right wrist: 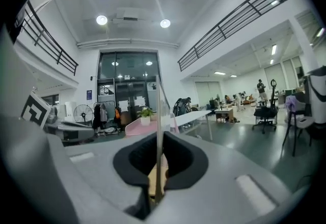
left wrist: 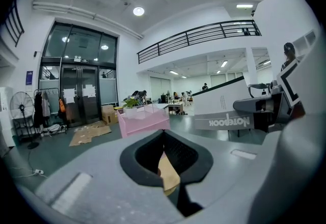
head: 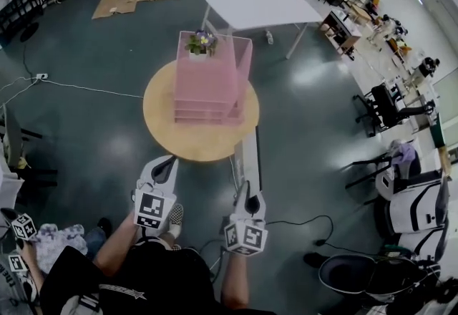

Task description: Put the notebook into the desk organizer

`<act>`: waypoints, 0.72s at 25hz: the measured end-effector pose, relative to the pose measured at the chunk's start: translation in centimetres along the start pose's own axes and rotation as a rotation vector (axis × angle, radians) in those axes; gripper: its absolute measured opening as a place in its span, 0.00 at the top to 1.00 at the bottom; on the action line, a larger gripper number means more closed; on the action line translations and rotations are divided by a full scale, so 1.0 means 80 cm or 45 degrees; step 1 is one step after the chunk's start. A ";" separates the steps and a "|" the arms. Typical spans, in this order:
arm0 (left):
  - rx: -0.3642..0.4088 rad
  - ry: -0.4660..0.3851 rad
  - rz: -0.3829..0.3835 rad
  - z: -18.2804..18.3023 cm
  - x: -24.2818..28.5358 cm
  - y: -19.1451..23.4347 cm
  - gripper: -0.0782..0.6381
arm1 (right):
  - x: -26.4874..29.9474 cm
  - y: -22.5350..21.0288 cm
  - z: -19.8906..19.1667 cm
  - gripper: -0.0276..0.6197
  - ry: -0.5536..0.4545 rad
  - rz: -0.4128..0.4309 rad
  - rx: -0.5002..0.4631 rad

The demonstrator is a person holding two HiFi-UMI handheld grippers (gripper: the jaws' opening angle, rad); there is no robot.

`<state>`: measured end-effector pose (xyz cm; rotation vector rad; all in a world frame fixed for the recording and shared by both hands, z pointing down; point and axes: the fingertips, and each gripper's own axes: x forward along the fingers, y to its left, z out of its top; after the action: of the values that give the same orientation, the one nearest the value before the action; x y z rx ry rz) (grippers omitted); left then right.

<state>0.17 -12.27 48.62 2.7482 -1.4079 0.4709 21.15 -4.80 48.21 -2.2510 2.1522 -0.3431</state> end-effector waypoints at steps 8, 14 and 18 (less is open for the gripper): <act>-0.024 0.068 0.048 -0.028 0.032 0.038 0.88 | 0.075 0.016 -0.027 0.94 0.027 0.142 0.426; -0.032 0.118 0.070 -0.046 0.045 0.057 0.88 | 0.114 0.028 -0.050 0.94 0.036 0.281 0.937; -0.038 0.139 0.080 -0.051 0.049 0.069 0.88 | 0.135 0.042 -0.056 0.94 0.014 0.390 1.232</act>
<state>-3.13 -18.02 52.95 2.6177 -1.4668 0.5881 17.43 -15.00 53.72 -1.3595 1.6979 -1.0808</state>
